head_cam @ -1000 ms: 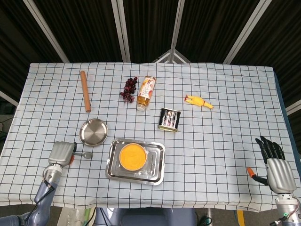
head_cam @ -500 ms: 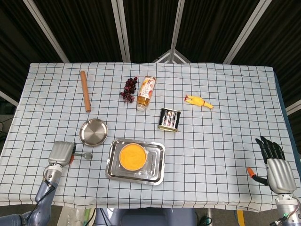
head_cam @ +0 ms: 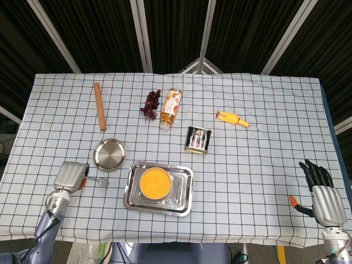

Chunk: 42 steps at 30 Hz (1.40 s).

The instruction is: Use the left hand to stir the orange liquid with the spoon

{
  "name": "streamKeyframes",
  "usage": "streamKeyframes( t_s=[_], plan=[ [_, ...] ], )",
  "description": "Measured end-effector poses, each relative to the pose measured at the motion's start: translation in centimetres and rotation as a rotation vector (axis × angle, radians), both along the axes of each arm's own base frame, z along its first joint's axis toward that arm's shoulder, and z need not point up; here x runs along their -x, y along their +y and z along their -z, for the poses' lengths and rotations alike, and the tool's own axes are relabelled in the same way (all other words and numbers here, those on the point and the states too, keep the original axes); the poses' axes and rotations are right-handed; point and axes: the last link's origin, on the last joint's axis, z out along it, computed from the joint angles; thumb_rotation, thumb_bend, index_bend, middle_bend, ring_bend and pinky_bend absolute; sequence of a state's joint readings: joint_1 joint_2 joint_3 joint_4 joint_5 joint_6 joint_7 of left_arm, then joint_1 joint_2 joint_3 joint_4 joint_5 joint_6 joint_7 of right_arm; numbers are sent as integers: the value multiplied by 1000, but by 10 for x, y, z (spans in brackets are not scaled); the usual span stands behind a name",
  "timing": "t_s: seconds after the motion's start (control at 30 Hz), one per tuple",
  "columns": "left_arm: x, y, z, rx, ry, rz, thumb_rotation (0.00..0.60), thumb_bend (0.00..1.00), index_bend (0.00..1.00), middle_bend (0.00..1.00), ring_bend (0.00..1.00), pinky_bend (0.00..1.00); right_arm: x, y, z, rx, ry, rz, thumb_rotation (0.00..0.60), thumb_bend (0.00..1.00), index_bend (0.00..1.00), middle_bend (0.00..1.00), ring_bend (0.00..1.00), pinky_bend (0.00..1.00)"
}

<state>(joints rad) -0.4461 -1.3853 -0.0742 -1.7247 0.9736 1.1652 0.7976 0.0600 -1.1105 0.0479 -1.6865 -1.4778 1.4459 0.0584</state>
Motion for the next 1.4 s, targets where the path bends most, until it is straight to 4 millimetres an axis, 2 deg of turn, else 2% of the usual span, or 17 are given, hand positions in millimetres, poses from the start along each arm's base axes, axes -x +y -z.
streamKeyframes(
  t_s=[0.23,0.47,0.77,1.0,1.17,1.4],
  plan=[
    [-23,6,-21,-2,-12,-11,600,513,556,1000,1000,1000,0,0,0,-1,-2,-1,600,338,0,0,0,0],
    [-52,19,-23,-1,-17,16,600,513,554,1000,1000,1000,0,-1,0,-1,-4,0,600,339,0,0,0,0],
    [-97,32,3,52,17,50,600,513,553,1000,1000,1000,1,-2,0,-2,-10,1,600,339,0,0,0,0],
    [-146,32,29,93,35,102,600,513,550,1000,1000,1000,1,-2,-1,-1,-20,2,600,339,0,0,0,0],
    [-168,29,44,117,77,118,600,512,544,1000,1000,1000,1,-3,-1,-2,-25,1,600,339,0,0,0,0],
    [-185,23,61,150,178,87,600,511,532,1000,1000,1000,0,-3,-3,1,-37,1,600,339,0,0,0,0]
  ],
)
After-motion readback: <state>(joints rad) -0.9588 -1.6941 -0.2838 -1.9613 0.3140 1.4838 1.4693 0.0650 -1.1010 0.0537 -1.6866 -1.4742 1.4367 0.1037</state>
